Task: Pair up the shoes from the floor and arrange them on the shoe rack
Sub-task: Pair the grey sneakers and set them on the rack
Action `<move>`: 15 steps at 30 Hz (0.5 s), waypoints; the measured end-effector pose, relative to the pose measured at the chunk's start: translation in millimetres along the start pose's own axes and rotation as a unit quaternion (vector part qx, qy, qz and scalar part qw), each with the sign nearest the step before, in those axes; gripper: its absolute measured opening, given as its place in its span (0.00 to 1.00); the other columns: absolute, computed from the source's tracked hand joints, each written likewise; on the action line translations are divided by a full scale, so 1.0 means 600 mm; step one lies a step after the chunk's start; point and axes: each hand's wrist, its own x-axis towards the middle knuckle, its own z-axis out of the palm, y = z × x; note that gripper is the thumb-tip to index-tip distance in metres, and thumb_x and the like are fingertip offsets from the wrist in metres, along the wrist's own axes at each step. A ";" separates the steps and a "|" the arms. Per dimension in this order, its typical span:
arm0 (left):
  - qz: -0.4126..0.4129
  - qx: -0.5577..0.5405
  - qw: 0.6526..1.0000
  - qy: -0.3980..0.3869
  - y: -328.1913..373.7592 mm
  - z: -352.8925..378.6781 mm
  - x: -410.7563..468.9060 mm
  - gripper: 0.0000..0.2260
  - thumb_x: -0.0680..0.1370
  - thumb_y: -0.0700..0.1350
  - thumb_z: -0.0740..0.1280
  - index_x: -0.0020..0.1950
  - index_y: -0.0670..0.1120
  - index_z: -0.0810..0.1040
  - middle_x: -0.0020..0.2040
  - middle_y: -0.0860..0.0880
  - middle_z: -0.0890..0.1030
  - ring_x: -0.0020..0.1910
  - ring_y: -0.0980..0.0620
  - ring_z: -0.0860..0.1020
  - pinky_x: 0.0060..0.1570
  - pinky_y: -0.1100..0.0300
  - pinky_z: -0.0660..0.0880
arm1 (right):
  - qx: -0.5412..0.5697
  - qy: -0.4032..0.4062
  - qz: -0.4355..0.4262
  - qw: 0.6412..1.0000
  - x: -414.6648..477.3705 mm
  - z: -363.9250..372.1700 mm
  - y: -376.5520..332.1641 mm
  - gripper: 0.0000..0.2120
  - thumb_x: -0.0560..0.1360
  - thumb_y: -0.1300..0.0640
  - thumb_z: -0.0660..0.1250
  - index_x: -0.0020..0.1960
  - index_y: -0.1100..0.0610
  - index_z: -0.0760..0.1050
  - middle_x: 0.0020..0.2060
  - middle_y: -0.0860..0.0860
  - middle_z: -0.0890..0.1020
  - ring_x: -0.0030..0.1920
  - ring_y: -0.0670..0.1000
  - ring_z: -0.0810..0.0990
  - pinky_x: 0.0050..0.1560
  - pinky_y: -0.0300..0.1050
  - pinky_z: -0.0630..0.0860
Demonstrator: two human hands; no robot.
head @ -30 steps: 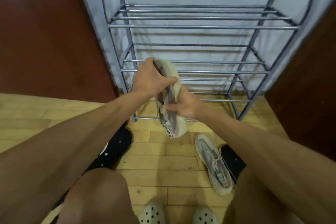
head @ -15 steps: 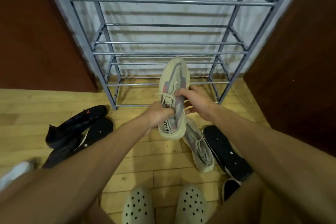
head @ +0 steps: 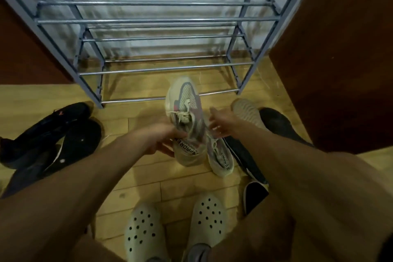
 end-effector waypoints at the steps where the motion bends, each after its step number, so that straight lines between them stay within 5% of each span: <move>1: -0.011 0.001 1.000 -0.006 0.001 0.003 0.006 0.12 0.77 0.39 0.66 0.60 0.43 0.75 0.52 0.43 0.81 0.50 0.43 0.80 0.43 0.50 0.80 | -0.100 0.002 0.011 0.995 0.010 -0.001 0.021 0.20 0.80 0.42 0.55 0.46 0.58 0.74 0.41 0.58 0.81 0.34 0.53 0.79 0.35 0.44 0.80; 3: -0.015 0.016 1.000 -0.004 0.001 0.008 0.023 0.11 0.77 0.40 0.66 0.59 0.43 0.75 0.51 0.43 0.81 0.50 0.43 0.79 0.44 0.49 0.80 | -0.306 -0.023 0.032 0.951 0.030 -0.002 0.066 0.16 0.80 0.45 0.58 0.40 0.56 0.70 0.36 0.55 0.79 0.34 0.51 0.79 0.34 0.42 0.79; 6: -0.004 0.041 0.999 0.020 0.001 0.018 0.044 0.05 0.75 0.41 0.69 0.50 0.46 0.76 0.47 0.45 0.81 0.49 0.44 0.80 0.40 0.51 0.80 | -0.429 -0.048 0.091 0.897 0.059 0.003 0.135 0.19 0.80 0.45 0.56 0.56 0.59 0.74 0.44 0.54 0.79 0.51 0.57 0.79 0.55 0.51 0.76; 8: -0.010 0.039 0.999 0.023 0.001 0.026 0.054 0.05 0.74 0.42 0.71 0.47 0.47 0.76 0.46 0.46 0.82 0.46 0.46 0.80 0.35 0.54 0.80 | -0.421 -0.090 0.127 0.893 0.068 0.016 0.166 0.25 0.80 0.44 0.56 0.71 0.59 0.66 0.61 0.58 0.75 0.62 0.60 0.74 0.62 0.53 0.72; 10: -0.017 0.030 0.999 0.026 0.001 0.030 0.061 0.05 0.73 0.41 0.72 0.45 0.47 0.77 0.45 0.46 0.82 0.45 0.47 0.80 0.33 0.55 0.79 | -0.384 -0.099 0.121 0.910 0.074 0.037 0.189 0.30 0.81 0.46 0.56 0.77 0.58 0.54 0.66 0.62 0.69 0.62 0.60 0.73 0.51 0.47 0.73; 12: -0.020 0.028 0.999 0.030 0.000 0.027 0.065 0.06 0.73 0.41 0.72 0.46 0.46 0.77 0.45 0.47 0.82 0.44 0.47 0.80 0.33 0.54 0.79 | -0.298 -0.030 0.124 0.946 0.076 0.060 0.206 0.36 0.79 0.48 0.61 0.77 0.60 0.46 0.70 0.63 0.64 0.63 0.62 0.72 0.45 0.45 0.70; 15: -0.022 0.028 0.998 0.043 -0.003 0.013 0.065 0.10 0.73 0.41 0.72 0.53 0.44 0.78 0.45 0.47 0.82 0.43 0.47 0.80 0.33 0.54 0.78 | -0.182 0.083 0.167 0.966 0.074 0.075 0.211 0.44 0.75 0.53 0.69 0.75 0.65 0.42 0.70 0.64 0.65 0.66 0.62 0.71 0.53 0.49 0.72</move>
